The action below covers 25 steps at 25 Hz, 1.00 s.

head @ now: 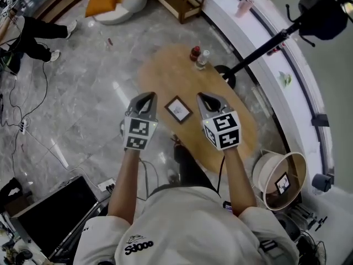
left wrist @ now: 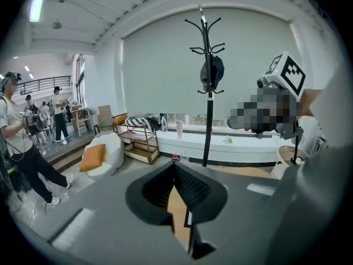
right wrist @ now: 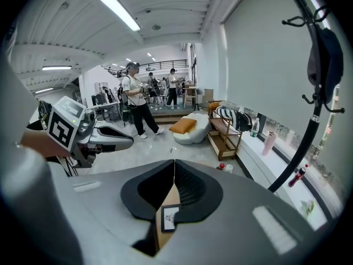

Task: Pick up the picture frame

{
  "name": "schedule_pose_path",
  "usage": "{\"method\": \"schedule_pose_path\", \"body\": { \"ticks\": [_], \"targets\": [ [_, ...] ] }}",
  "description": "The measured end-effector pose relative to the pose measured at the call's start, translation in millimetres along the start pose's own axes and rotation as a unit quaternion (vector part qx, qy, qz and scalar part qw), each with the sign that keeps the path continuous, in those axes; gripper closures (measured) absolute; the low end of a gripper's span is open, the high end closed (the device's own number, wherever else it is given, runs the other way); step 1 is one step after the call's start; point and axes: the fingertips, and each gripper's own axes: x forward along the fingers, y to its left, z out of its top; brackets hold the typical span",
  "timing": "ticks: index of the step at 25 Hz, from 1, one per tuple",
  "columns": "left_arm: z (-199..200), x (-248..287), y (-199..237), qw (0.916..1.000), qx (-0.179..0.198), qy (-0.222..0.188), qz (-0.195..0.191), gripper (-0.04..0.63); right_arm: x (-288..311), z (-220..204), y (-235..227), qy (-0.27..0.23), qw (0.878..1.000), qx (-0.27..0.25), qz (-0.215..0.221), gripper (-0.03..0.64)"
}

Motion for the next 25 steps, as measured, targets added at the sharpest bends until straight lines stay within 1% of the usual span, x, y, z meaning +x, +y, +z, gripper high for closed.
{"method": "schedule_pose_path", "body": {
  "ticks": [2, 5, 11, 16, 18, 25],
  "targets": [
    [-9.4, 16.3, 2.2, 0.9999, -0.001, 0.012, -0.005, 0.583, 15.8, -9.8, -7.0, 0.014, 1.000, 0.005, 0.006, 0.609],
    [-26.4, 38.1, 3.4, 0.9995, 0.007, 0.028, -0.012, 0.583, 35.9, -27.4, -16.3, 0.032, 0.999, 0.019, 0.014, 0.601],
    [-79.6, 80.7, 5.6, 0.9971, 0.007, 0.068, -0.033, 0.583, 80.6, -69.3, -29.8, 0.075, 0.996, 0.043, 0.027, 0.586],
    [-123.6, 113.6, -4.7, 0.9913, -0.006, 0.115, -0.063, 0.580, 112.5, -106.6, -41.0, 0.113, 0.992, 0.050, 0.039, 0.575],
    [-139.4, 124.5, -8.2, 0.9886, -0.010, 0.132, -0.073, 0.548, 123.8, -120.4, -42.3, 0.126, 0.990, 0.052, 0.046, 0.566],
    [-184.6, 159.5, -13.6, 0.9788, -0.011, 0.184, -0.090, 0.545, 162.9, -164.2, -43.8, 0.169, 0.981, 0.068, 0.069, 0.537]
  ]
}}
